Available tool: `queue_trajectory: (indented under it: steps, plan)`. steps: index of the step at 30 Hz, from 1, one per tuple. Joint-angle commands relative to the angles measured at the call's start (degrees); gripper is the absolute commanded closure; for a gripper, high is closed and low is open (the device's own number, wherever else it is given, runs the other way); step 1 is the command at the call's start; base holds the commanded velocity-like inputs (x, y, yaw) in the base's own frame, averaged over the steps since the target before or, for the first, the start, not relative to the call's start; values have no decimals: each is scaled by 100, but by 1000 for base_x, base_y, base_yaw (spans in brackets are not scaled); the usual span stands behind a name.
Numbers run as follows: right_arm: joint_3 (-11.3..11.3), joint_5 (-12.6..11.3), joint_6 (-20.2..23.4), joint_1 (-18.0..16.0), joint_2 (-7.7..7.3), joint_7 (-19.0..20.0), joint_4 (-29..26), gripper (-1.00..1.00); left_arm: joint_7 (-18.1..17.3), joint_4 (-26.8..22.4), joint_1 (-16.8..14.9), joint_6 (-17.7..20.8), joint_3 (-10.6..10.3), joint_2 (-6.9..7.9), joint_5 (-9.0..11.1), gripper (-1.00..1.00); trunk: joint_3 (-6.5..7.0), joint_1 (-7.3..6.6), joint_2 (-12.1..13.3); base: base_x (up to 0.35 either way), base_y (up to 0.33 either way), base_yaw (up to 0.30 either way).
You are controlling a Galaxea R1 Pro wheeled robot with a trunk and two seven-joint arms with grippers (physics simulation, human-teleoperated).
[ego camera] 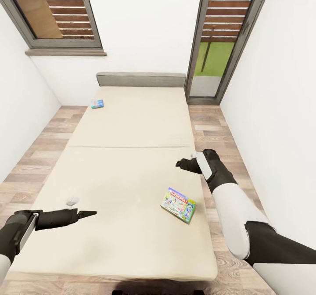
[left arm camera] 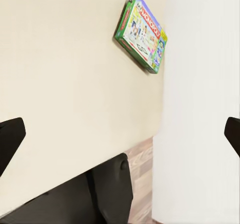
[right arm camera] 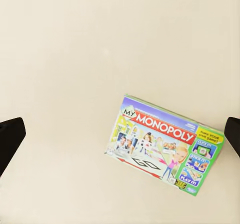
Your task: Put all the toys in the child's room - the three board games (two on the bed and one on the table), the two jigsaw puzzles on the table, and the tennis ball on the table - inside the toy box on the table in the child's room.
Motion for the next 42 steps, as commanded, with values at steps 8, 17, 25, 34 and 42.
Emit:
queue_trajectory:
  steps: [8, 17, 25, 34, 42]
  plan:
    - [-21, -65, 92, -89, 14, -50, -11, -100, -1523, -337, -14, 201, 12, 17, -16, -100, -85, 3, -10, 0, 0, 0]
    - [-21, -72, 111, -106, 35, -45, -12, -100, -1875, -604, -11, 232, 4, -2, 0, -100, -170, 3, -10, 0, 0, 0]
    - [-21, -74, 117, -128, 31, -42, -14, -100, -1875, -688, -9, 238, 3, 24, 15, -100, -246, 3, -10, 0, 0, 0]
    - [-21, -81, 127, -211, 49, -37, -20, -100, -1875, -704, -8, 227, -6, -7, 15, -100, -331, 3, -10, 0, 0, 0]
    - [-21, -79, 144, -331, 52, -40, -21, -100, -1875, -705, -8, 221, 2, 24, 15, -100, -407, 3, -10, 0, 0, 0]
